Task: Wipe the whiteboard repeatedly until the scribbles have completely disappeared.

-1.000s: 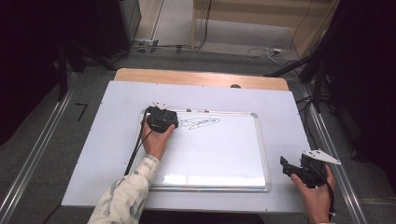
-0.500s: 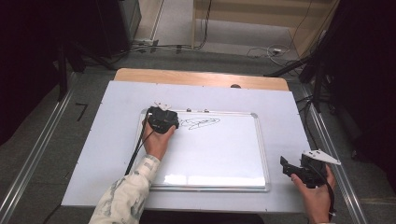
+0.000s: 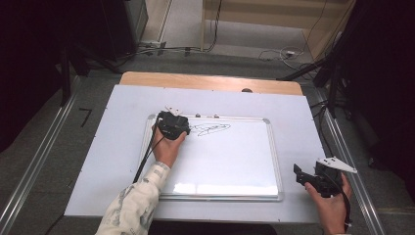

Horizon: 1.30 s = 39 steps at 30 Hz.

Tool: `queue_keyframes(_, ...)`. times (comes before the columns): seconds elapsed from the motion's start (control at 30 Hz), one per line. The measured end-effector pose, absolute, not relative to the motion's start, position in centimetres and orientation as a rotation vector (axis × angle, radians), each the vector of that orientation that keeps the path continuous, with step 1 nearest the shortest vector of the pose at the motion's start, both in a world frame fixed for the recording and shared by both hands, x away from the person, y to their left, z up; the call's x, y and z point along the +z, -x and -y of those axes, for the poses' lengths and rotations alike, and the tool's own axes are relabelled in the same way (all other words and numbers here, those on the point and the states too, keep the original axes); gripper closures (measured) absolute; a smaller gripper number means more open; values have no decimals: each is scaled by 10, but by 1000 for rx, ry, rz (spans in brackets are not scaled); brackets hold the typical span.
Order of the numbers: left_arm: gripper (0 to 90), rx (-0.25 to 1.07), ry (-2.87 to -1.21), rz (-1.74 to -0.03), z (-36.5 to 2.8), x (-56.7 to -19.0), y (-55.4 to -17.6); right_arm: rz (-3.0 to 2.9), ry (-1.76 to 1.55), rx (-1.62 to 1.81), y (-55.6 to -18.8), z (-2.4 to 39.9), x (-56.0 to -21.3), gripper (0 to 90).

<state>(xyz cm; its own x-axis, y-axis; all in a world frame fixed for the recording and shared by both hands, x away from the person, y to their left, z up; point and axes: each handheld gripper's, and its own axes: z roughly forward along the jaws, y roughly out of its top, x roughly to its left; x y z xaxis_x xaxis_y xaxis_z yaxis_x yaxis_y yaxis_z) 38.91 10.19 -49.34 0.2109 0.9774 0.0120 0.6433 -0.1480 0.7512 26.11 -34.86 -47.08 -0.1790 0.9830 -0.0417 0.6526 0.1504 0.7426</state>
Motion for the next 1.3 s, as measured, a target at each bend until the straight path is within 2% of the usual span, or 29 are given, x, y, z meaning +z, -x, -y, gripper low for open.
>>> queue_keyframes(1.3, 412, 669, -1906, -1442, -70, -494, -395, -1904, -1553, 812, -261, 348, -471, 184)
